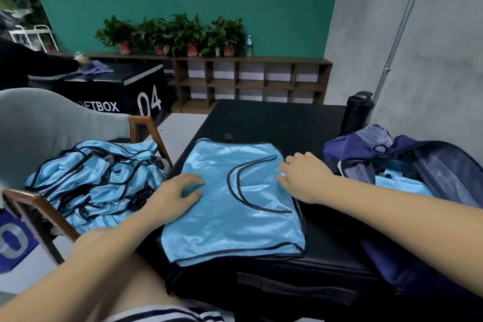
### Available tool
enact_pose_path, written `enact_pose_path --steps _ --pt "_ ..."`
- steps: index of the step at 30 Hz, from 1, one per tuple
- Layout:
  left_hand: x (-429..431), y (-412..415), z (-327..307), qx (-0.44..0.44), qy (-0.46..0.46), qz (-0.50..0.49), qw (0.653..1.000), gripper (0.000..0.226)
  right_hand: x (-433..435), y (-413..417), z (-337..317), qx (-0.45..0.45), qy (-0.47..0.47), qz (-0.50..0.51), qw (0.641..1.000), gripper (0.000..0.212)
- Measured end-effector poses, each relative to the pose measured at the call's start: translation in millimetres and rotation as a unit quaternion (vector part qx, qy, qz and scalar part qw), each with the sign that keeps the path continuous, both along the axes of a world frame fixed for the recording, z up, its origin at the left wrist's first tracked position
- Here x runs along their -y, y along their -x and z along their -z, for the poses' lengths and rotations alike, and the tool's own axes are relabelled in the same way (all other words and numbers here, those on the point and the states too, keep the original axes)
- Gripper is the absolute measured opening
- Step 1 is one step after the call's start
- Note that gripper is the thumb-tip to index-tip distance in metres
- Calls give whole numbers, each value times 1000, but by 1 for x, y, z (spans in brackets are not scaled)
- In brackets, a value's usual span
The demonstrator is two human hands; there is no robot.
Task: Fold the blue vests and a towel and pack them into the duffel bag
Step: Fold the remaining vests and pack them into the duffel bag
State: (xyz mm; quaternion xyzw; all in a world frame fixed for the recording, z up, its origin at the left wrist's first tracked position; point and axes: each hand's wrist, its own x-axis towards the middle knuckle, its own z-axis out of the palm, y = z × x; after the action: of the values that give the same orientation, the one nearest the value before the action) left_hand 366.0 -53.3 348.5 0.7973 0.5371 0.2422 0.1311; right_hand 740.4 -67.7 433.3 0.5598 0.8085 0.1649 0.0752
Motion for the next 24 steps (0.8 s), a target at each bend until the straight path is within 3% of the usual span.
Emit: enact_pose_path --steps 4,8,11,18,24 --pt "30 0 -3 12 6 46 999 35 47 -6 12 -61 9 -101 993 67" --pt "67 -9 -7 0 -21 94 995 37 89 -7 28 -112 20 -168 979 50" --pt "96 -17 -6 -23 -34 114 993 46 113 -6 34 -124 37 -203 970 50" --pt "132 -37 6 -103 -71 131 983 75 130 -6 51 -40 -23 -273 961 40" --pt "129 -37 14 -151 -89 122 977 79 127 -9 54 -65 -67 -276 956 16"
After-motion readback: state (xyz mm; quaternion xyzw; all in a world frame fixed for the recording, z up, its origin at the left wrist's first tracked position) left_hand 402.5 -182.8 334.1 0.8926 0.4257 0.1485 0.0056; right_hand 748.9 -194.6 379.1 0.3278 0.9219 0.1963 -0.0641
